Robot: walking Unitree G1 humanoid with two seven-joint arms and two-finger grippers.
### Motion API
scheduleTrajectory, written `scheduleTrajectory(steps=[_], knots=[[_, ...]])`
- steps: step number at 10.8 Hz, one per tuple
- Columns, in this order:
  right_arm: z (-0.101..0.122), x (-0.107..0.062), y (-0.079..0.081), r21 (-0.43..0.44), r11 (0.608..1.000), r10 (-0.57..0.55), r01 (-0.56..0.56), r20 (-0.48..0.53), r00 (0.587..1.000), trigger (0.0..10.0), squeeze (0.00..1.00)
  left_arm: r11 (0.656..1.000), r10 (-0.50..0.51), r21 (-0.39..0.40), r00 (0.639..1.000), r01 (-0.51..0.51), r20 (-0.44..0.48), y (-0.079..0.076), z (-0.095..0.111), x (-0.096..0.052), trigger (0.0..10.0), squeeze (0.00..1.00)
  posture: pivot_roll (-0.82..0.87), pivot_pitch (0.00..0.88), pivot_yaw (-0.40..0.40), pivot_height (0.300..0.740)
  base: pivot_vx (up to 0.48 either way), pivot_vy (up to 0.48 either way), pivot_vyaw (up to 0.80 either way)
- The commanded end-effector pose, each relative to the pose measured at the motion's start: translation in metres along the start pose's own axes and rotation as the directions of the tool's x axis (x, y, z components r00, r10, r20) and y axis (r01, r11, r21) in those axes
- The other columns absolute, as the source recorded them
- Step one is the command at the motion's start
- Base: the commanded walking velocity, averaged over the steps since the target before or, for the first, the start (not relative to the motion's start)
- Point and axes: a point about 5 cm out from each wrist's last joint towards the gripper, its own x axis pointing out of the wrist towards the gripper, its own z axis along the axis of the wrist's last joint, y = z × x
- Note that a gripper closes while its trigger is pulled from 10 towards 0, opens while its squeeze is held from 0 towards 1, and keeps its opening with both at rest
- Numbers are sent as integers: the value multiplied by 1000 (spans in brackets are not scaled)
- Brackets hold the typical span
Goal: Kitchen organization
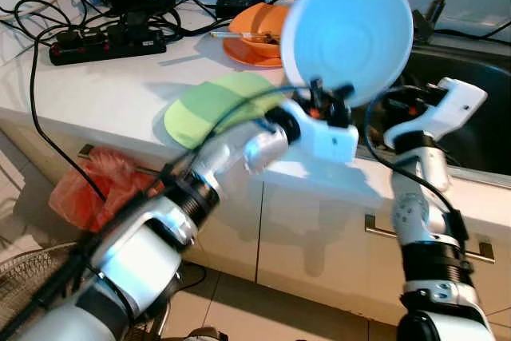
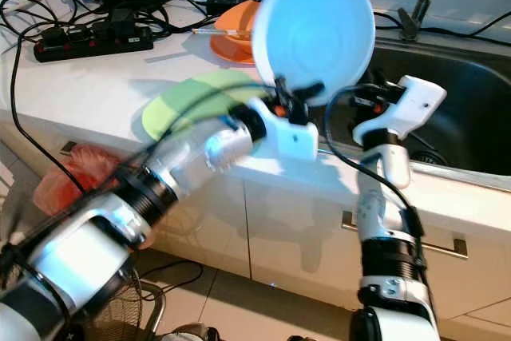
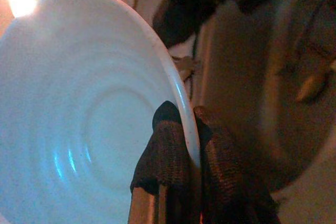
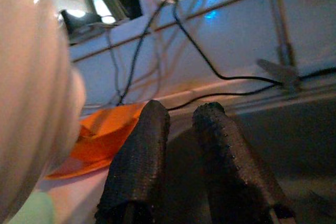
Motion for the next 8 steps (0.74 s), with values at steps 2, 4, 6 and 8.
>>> scheduleTrajectory(steps=[2,4,6,8], knots=[[5,-2,-13,-15,998,-57,58,11,998,10000,0,1000,14,-21,1000,-14,0,0,2,1,10000,0,135,67,30,740,0,0,0],[5,-4,-20,-30,996,-84,84,10,996,10000,0,998,56,-35,998,-57,-28,6,2,5,10000,0,134,69,29,740,0,0,0],[13,-3,-30,-57,991,-118,119,26,993,10000,0,999,31,-38,999,-32,-12,-2,8,7,10000,0,124,69,31,740,0,0,0],[24,-5,-39,-108,989,-100,102,21,995,10000,0,999,-4,-37,1000,3,-18,-11,8,8,10000,0,114,72,30,740,0,0,0]])
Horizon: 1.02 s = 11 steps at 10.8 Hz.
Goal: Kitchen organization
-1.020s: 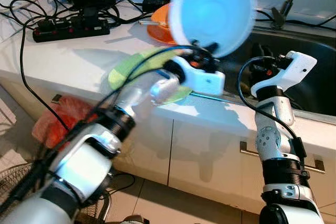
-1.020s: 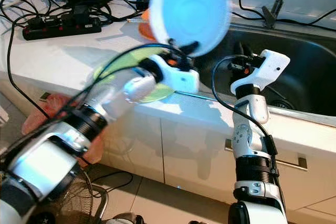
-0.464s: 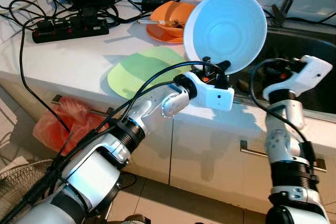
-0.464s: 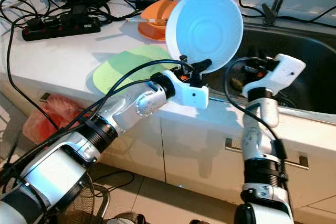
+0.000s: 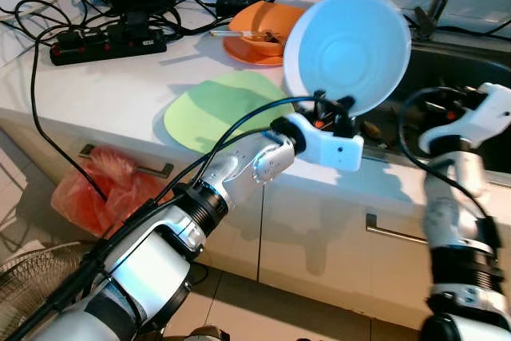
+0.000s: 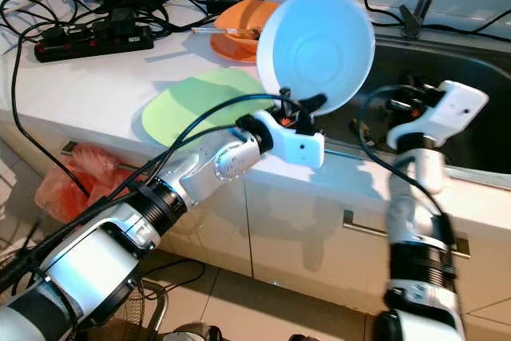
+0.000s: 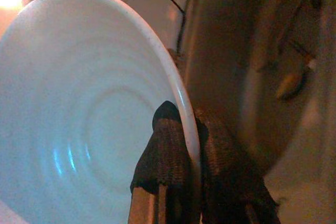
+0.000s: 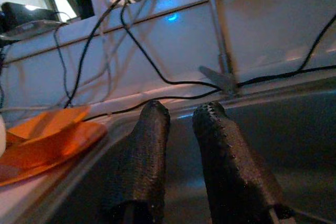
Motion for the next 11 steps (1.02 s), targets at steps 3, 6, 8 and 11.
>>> scheduleTrajectory(steps=[3,6,8,11], knots=[[21,-3,-12,-42,998,47,-46,24,999,10000,0,1000,-4,-3,1000,4,13,-5,5,4,10000,0,101,78,29,740,0,0,0],[29,-7,-1,-19,991,135,-135,26,990,10000,1000,1000,-19,-6,1000,19,10,-8,5,5,10000,0,91,80,31,740,0,0,0],[32,-10,7,-8,977,212,-212,-7,977,10000,1000,1000,-25,-8,1000,25,16,-11,8,8,10000,0,82,75,28,740,0,0,0],[39,-14,8,22,965,263,-262,-4,965,10000,1000,999,-32,-9,999,32,18,-14,8,7,10000,0,85,69,27,740,0,0,0]])
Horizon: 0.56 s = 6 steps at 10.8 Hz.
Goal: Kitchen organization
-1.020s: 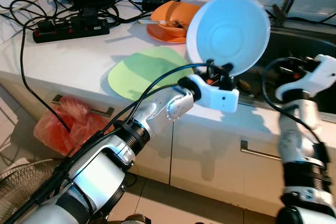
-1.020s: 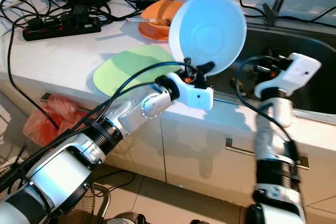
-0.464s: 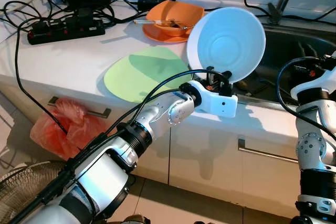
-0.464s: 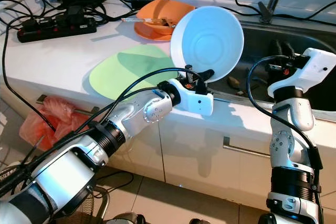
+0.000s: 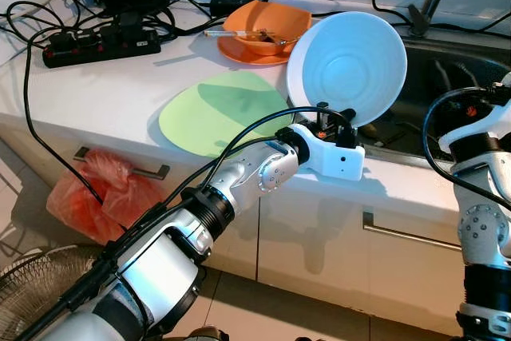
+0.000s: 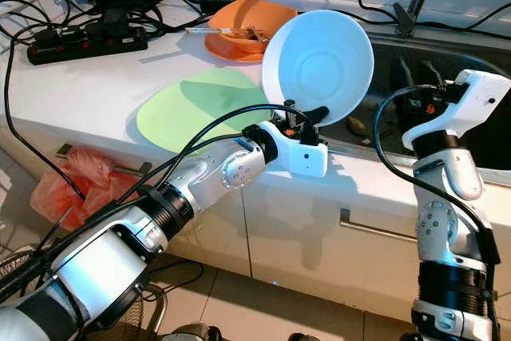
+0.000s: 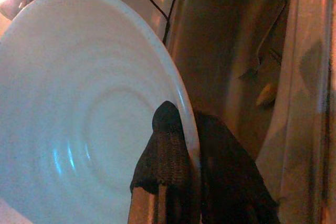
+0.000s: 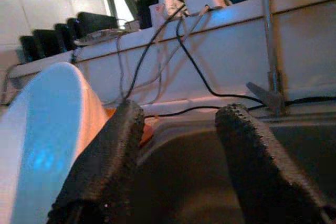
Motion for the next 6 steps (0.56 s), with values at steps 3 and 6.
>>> scheduleTrajectory(steps=[3,6], knots=[[9,-5,10,17,994,109,-109,2,994,10000,1000,1000,-9,21,1000,9,16,-1,3,2,10000,0,80,74,27,740,0,0,0],[9,-6,16,30,988,149,-149,-9,989,10000,827,1000,-5,21,1000,5,14,1,3,4,10000,0,83,84,24,740,0,0,0]])
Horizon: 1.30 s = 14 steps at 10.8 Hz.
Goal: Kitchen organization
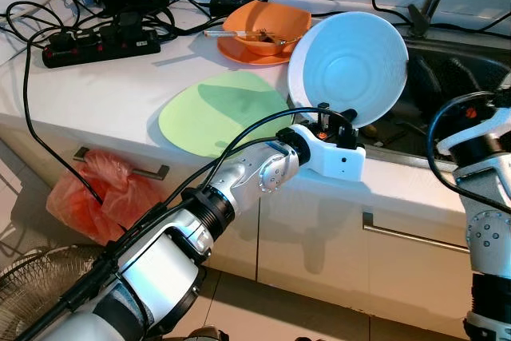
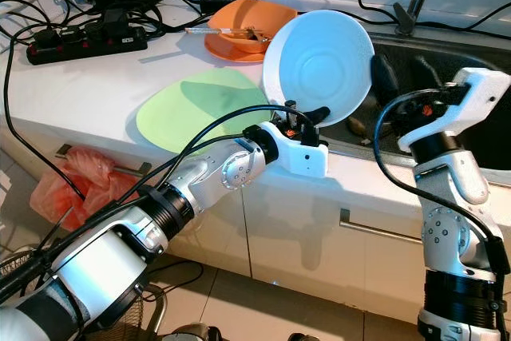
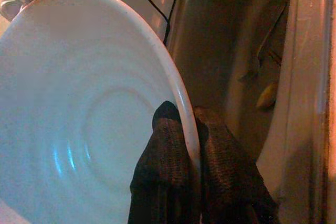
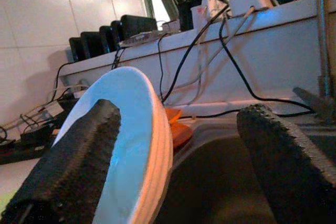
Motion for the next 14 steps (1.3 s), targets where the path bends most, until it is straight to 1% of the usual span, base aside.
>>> scheduleTrajectory(steps=[1,4,7,11,12,13,14], knots=[[2,-1,2,-6,1000,22,-22,-6,1000,10000,0,1000,-5,18,1000,5,7,2,2,3,10000,0,86,86,22,740,0,0,0],[-7,0,9,29,998,55,-54,-38,998,10000,0,1000,-2,25,1000,2,2,3,1,3,10000,0,93,88,17,740,0,0,0],[-19,5,14,60,997,61,-57,-68,996,10000,0,1000,-7,30,1000,6,23,-1,6,3,10000,0,107,89,15,740,0,0,0],[-27,10,19,84,995,63,-56,-84,994,10000,0,999,-7,36,999,6,34,0,8,3,10000,0,118,90,12,740,0,0,0],[-28,11,20,90,994,65,-57,-88,994,4000,0,999,-5,35,999,4,38,1,9,3,10000,0,119,91,10,740,0,0,0],[-30,13,21,96,994,68,-59,-89,994,0,0,999,-4,36,999,2,39,1,9,3,10000,0,122,92,9,740,0,0,0],[-30,13,22,101,993,72,-63,-88,994,0,0,999,-3,36,999,2,38,1,9,3,10000,0,122,93,8,740,0,0,0]])
